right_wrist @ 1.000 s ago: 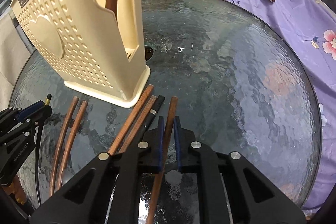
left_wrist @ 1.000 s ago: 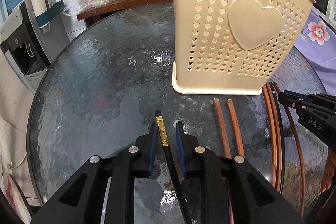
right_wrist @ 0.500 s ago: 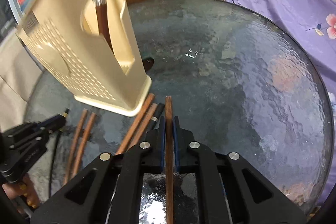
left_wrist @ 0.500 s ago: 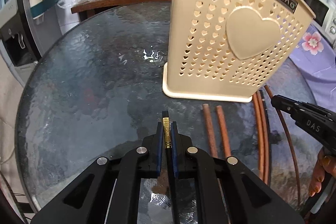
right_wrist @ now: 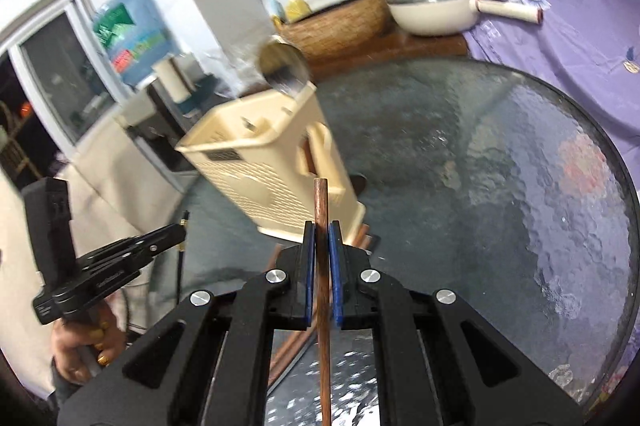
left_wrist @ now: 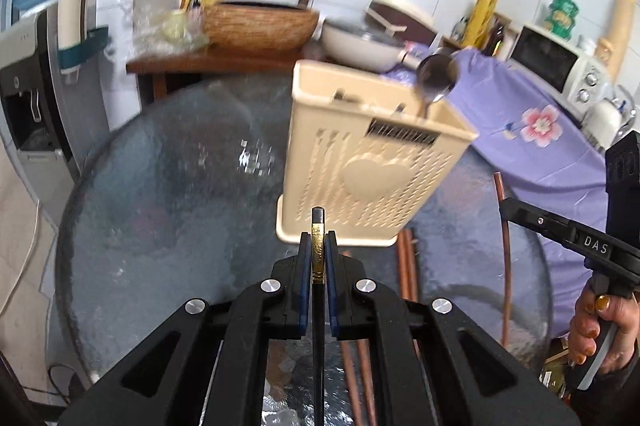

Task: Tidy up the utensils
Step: 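Lift both chopsticks and carry them above the beige caddy with both tools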

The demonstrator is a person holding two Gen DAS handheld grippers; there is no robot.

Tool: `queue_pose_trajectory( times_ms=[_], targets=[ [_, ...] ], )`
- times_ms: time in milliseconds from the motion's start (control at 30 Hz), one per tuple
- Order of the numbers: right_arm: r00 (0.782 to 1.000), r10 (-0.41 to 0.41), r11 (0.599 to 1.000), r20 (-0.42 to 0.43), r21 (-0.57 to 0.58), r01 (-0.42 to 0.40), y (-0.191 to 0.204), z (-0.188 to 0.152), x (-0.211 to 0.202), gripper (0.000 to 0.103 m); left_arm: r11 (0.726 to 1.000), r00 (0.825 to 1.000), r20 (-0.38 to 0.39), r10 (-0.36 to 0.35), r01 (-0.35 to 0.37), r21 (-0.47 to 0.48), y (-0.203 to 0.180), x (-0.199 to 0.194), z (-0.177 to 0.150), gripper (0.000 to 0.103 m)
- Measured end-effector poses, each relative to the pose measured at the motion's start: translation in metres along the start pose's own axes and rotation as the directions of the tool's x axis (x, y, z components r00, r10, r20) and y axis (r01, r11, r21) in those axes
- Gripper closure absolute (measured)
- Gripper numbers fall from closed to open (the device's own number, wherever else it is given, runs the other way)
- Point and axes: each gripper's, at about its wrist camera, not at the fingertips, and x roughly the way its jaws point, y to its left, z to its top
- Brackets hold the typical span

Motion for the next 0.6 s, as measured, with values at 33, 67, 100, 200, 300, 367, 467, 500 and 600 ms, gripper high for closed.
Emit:
queue_pose_trajectory(
  times_ms=[33, 67, 100, 200, 300, 367, 467, 500, 600],
  targets=[
    [1.000, 0.013, 1.000, 0.012, -0.005, -0.013, 0.003, 0.002, -0.007, 0.095, 1.000, 1.000, 0.012, -0.008, 0.007, 0.005, -0.002, -0.007, 0.002, 0.096],
    [0.999, 0.025, 1.000, 0.022, -0.015, -0.025, 0.006, 0.005, -0.015, 0.095, 1.000, 1.000, 0.024, -0.019, 0.019, 0.007, -0.004, -0.014, 0.004, 0.096],
    [0.999, 0.034, 0.999, 0.028, -0.024, -0.033, 0.011, 0.004, -0.022, 0.095, 0.999, 0.999, 0.034, -0.031, 0.031, 0.008, -0.005, -0.020, 0.005, 0.096],
    [0.997, 0.059, 0.996, 0.044, -0.064, -0.056, 0.024, 0.005, -0.044, 0.095, 0.999, 0.997, 0.060, -0.041, 0.040, 0.024, -0.009, -0.036, 0.007, 0.096],
    [0.996, 0.072, 0.993, 0.053, -0.096, -0.067, 0.032, 0.006, -0.058, 0.095, 0.998, 0.995, 0.081, -0.051, 0.048, 0.040, -0.011, -0.049, 0.009, 0.096],
    [0.995, 0.087, 0.991, 0.057, -0.110, -0.080, 0.037, 0.006, -0.067, 0.095, 0.997, 0.994, 0.084, -0.064, 0.061, 0.042, -0.013, -0.056, 0.009, 0.096],
    [0.993, 0.100, 0.988, 0.062, -0.126, -0.092, 0.042, 0.008, -0.076, 0.095, 0.996, 0.993, 0.087, -0.078, 0.074, 0.047, -0.012, -0.063, 0.010, 0.096],
    [0.993, 0.098, 0.987, 0.067, -0.137, -0.088, 0.044, 0.008, -0.080, 0.095, 0.996, 0.993, 0.090, -0.079, 0.075, 0.051, -0.013, -0.066, 0.010, 0.096],
    [0.992, 0.097, 0.985, 0.079, -0.152, -0.084, 0.047, 0.011, -0.087, 0.095, 0.995, 0.992, 0.099, -0.083, 0.078, 0.058, -0.013, -0.072, 0.011, 0.096]
  ],
)
